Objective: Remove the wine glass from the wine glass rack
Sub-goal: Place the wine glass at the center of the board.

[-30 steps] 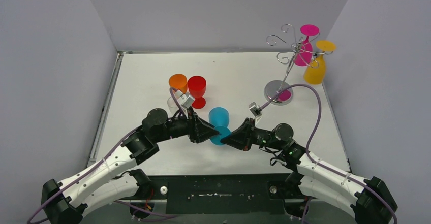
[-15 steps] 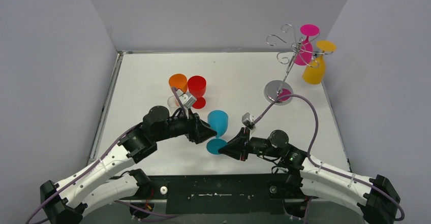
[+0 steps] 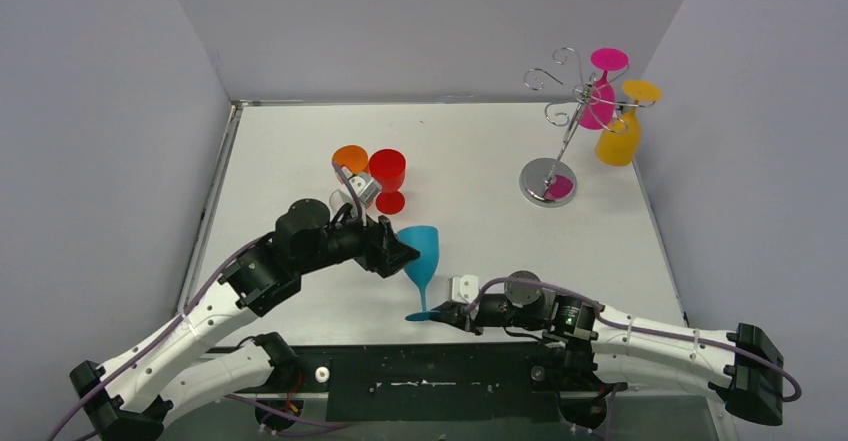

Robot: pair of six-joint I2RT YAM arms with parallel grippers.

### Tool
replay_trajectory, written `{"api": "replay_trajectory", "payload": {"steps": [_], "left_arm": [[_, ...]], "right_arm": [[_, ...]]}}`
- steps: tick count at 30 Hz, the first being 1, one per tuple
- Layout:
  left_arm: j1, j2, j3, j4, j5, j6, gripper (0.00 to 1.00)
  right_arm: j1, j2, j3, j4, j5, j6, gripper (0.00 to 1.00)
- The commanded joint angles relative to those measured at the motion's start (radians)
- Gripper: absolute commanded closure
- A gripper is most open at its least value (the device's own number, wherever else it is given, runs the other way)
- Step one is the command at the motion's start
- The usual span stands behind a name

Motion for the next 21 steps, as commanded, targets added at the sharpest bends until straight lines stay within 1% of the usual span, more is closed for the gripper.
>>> {"api": "replay_trajectory", "payload": {"steps": [1, 4, 5, 7, 8, 10, 12, 15, 17, 21], "left_arm": [[0.033, 0.032, 0.127, -0.144, 0.039, 0.08, 0.31], [0.102, 0.085, 0.196, -0.231, 0.192, 0.149, 0.29], [0.133, 0.102, 0.215, -0.26, 0.221, 0.166, 0.28], [0.213, 0.143, 0.257, -0.331, 0.237, 0.199, 0.28], [0.254, 0.165, 0.272, -0.354, 0.277, 0.216, 0.28], [0.317, 0.192, 0.272, -0.353, 0.405, 0.228, 0.28], [0.337, 0.2, 0.254, -0.306, 0.529, 0.215, 0.28], [0.337, 0.186, 0.208, -0.192, 0.688, 0.17, 0.28], [0.337, 0.172, 0.189, -0.154, 0.742, 0.163, 0.28], [0.336, 0.171, 0.179, -0.159, 0.759, 0.171, 0.28]], "right_arm": [[0.073, 0.039, 0.077, -0.076, 0.056, -0.34, 1.0], [0.107, 0.049, 0.08, -0.095, 0.084, -0.445, 1.0], [0.115, 0.049, 0.077, -0.093, 0.089, -0.47, 1.0], [0.13, 0.048, 0.074, -0.088, 0.101, -0.506, 1.0], [0.137, 0.048, 0.074, -0.09, 0.105, -0.52, 1.0], [0.147, 0.049, 0.08, -0.086, 0.116, -0.534, 1.0], [0.151, 0.051, 0.085, -0.091, 0.118, -0.547, 1.0], [0.152, 0.062, 0.091, -0.105, 0.117, -0.569, 1.0], [0.153, 0.069, 0.095, -0.113, 0.119, -0.578, 1.0], [0.153, 0.068, 0.094, -0.112, 0.109, -0.587, 1.0]]}}
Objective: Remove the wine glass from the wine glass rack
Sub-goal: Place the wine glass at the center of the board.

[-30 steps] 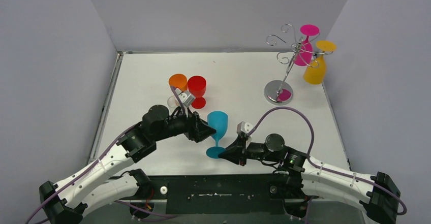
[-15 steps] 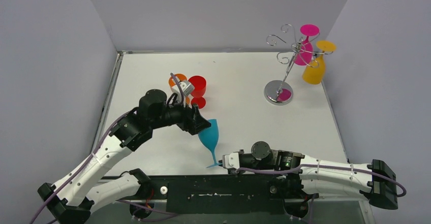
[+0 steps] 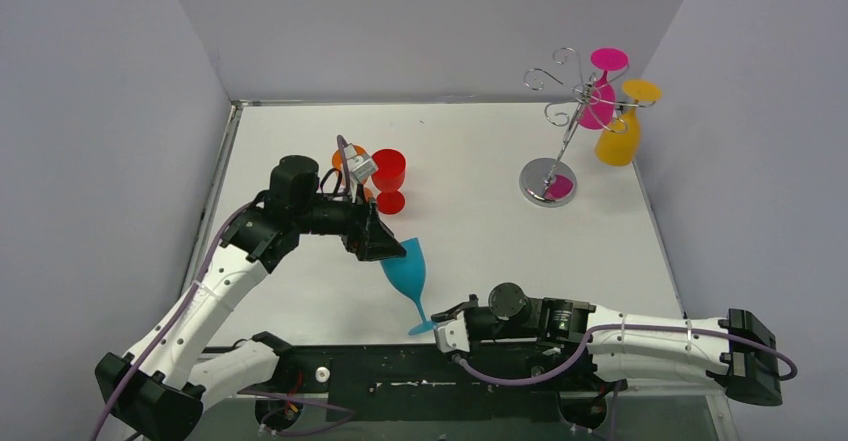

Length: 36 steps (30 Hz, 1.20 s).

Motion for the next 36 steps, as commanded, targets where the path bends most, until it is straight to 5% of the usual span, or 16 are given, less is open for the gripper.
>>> {"api": "replay_trajectory", "payload": {"steps": [1, 8, 15, 26, 36], "left_arm": [[0.0, -0.021, -0.004, 0.057, 0.145, 0.004, 0.28], [-0.02, 0.046, 0.03, -0.038, 0.018, 0.06, 0.32], [-0.03, 0.064, 0.059, 0.005, 0.104, 0.066, 0.38], [-0.139, 0.062, -0.013, 0.045, 0.188, 0.133, 0.79], [-0.162, 0.037, -0.06, 0.038, 0.194, 0.164, 0.98]], "right_arm": [[0.01, -0.003, 0.049, 0.04, 0.001, -0.049, 1.0], [0.01, 0.001, 0.056, 0.048, -0.012, -0.07, 1.0], [0.01, 0.013, 0.092, 0.014, -0.001, -0.109, 1.0], [0.006, 0.013, 0.142, -0.131, 0.055, -0.205, 1.0], [0.005, 0.02, 0.118, -0.091, 0.06, -0.223, 1.0]]}}
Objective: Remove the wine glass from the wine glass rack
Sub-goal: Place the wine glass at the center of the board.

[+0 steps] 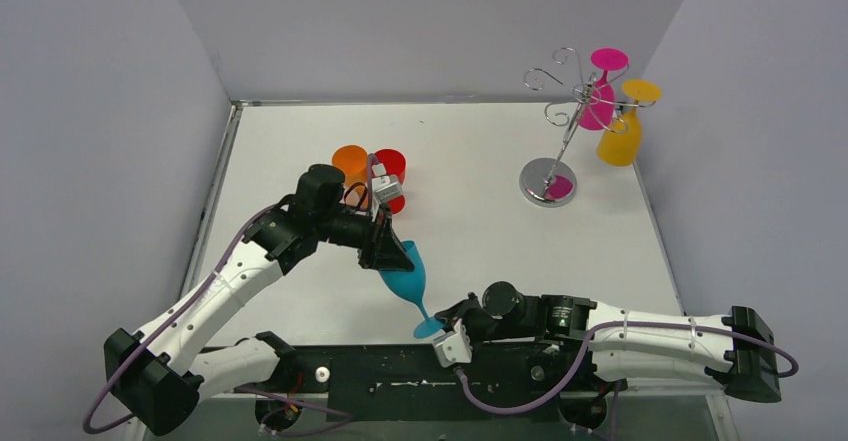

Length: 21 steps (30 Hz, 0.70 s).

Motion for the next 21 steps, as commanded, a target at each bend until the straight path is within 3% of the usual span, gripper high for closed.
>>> {"api": "replay_trajectory", "payload": {"steps": [1, 7, 13, 16, 21], "left_arm": [[-0.036, -0.016, -0.021, -0.011, 0.095, 0.058, 0.99], [-0.039, -0.001, 0.03, -0.098, 0.055, 0.111, 1.0], [-0.04, -0.016, 0.033, -0.105, -0.025, 0.113, 1.0], [-0.045, -0.015, 0.034, -0.112, -0.047, 0.102, 1.0], [-0.058, -0.028, 0.039, -0.129, -0.111, 0.134, 1.0]], "right_arm": [[-0.002, 0.0, 0.029, 0.096, 0.036, -0.004, 1.0], [-0.001, 0.012, 0.038, 0.09, 0.043, 0.013, 0.99], [0.0, -0.007, -0.007, 0.194, 0.081, 0.063, 0.89], [0.0, -0.016, -0.017, 0.257, 0.063, 0.109, 0.76], [0.0, -0.036, -0.027, 0.279, 0.073, 0.129, 0.64]]}}
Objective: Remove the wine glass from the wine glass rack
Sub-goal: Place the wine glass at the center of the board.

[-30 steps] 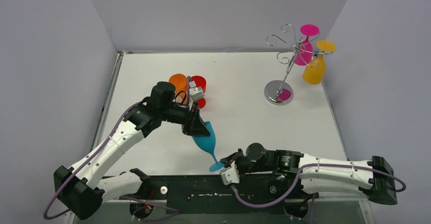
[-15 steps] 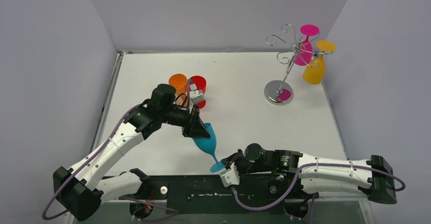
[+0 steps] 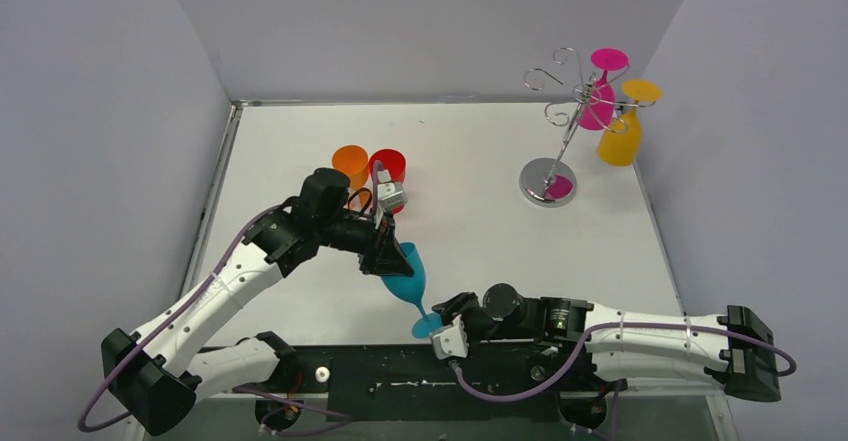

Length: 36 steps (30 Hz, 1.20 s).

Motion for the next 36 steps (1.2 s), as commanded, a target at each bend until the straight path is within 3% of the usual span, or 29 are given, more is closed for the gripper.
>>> {"api": "replay_trajectory", "payload": {"steps": [1, 11, 17, 20, 23, 32, 34, 36], "left_arm": [[-0.025, -0.028, 0.028, -0.06, -0.083, 0.063, 1.0], [-0.039, -0.075, 0.007, -0.039, -0.194, 0.059, 1.0], [-0.06, -0.109, -0.059, 0.012, -0.384, 0.008, 1.0], [-0.06, -0.131, -0.095, 0.068, -0.538, -0.044, 1.0], [-0.061, -0.152, -0.144, 0.147, -0.733, -0.107, 1.0], [-0.093, -0.088, -0.115, 0.209, -0.944, -0.165, 1.0], [-0.112, -0.049, -0.084, 0.194, -0.978, -0.156, 1.0], [-0.136, -0.001, -0.039, 0.155, -1.027, -0.146, 1.0]], "right_arm": [[-0.005, -0.049, 0.007, 0.208, 0.042, 0.044, 0.63], [0.001, -0.02, 0.015, 0.245, 0.03, 0.134, 0.55], [0.017, -0.002, 0.022, 0.259, 0.055, 0.18, 0.5], [0.028, -0.016, 0.002, 0.319, 0.135, 0.24, 0.41], [0.03, -0.054, -0.04, 0.388, 0.18, 0.276, 0.39], [0.03, -0.196, -0.122, 0.422, 0.348, 0.46, 0.35], [0.03, -0.224, -0.145, 0.44, 0.454, 0.541, 0.19], [0.03, -0.24, -0.145, 0.427, 0.578, 0.649, 0.15]]}}
